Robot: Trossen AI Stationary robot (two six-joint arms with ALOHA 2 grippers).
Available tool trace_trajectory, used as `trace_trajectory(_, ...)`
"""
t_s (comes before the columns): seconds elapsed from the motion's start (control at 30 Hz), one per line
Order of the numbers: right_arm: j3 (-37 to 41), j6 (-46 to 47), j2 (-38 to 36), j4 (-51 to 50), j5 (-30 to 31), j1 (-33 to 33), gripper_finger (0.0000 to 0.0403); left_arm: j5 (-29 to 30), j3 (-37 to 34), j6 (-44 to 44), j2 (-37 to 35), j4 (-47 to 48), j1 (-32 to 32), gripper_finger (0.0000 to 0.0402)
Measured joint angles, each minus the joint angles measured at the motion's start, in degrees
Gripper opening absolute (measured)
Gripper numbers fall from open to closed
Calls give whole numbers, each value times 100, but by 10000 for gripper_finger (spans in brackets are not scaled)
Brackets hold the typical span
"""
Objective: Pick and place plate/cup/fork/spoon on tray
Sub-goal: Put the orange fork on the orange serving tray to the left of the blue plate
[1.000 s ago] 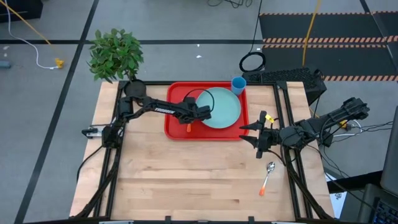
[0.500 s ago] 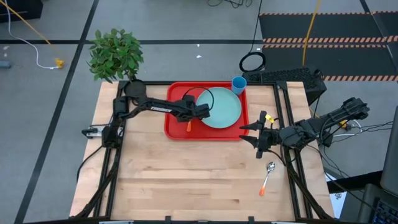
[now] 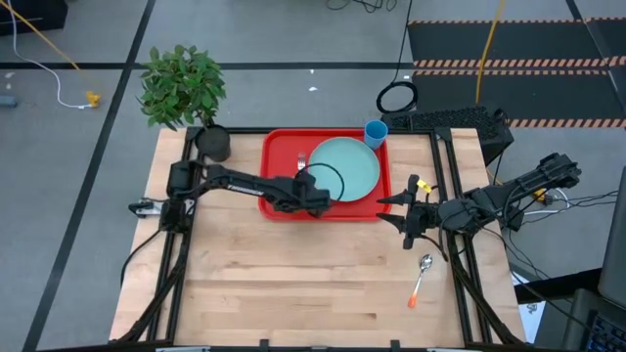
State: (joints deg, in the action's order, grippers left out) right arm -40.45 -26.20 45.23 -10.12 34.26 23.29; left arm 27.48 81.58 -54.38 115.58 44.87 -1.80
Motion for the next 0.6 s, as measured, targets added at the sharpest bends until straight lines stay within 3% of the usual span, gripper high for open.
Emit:
trace_trajectory(0.27,0,2,-1,0,0,0,160,240,0,-583,29,-1,106,6)
trace_trajectory(0.6,0,3,-1,-6,-2,0,160,218,-388,-742,165,-472,-47,7)
